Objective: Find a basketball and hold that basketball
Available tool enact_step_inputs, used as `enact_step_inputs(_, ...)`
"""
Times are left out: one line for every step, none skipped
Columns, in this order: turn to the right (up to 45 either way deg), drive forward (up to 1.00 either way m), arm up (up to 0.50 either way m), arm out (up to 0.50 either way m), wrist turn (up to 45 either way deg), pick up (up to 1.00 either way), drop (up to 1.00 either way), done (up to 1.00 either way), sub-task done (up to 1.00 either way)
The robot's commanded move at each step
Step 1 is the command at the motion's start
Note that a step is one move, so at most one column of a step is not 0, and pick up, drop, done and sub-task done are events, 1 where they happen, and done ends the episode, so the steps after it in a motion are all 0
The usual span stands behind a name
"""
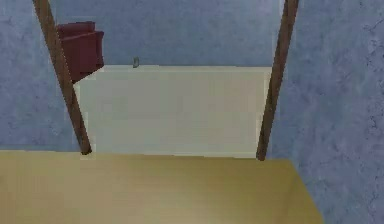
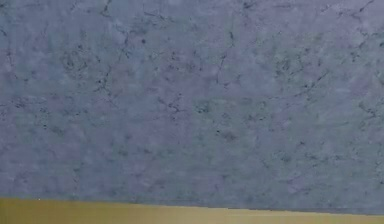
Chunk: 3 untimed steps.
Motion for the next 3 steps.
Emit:
enact_step_inputs(0.0,1.0,0.0,0.0,0.0,0.0,0.0,0.0,0.0)
enact_step_inputs(0.0,1.0,0.0,0.0,0.0,0.0,0.0,0.0,0.0)
enact_step_inputs(45.0,0.0,0.0,0.0,0.0,0.0,0.0,0.0,0.0)
